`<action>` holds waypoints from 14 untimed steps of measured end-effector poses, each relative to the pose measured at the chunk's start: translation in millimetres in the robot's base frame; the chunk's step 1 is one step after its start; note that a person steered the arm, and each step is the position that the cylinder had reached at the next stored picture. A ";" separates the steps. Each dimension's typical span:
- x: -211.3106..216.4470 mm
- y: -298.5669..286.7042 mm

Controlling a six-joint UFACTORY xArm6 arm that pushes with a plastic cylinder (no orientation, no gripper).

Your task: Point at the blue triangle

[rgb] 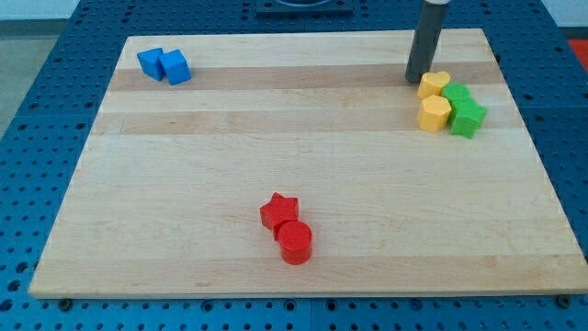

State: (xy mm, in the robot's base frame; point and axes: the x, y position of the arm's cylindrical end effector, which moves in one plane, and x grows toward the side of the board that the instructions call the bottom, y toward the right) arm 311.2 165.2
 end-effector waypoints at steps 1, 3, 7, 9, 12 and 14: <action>14.5 0.0; 15.6 -26.2; 35.3 -138.8; 35.3 -161.0; 34.9 -214.6; 38.5 -334.1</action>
State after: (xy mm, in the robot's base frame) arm 349.7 -168.9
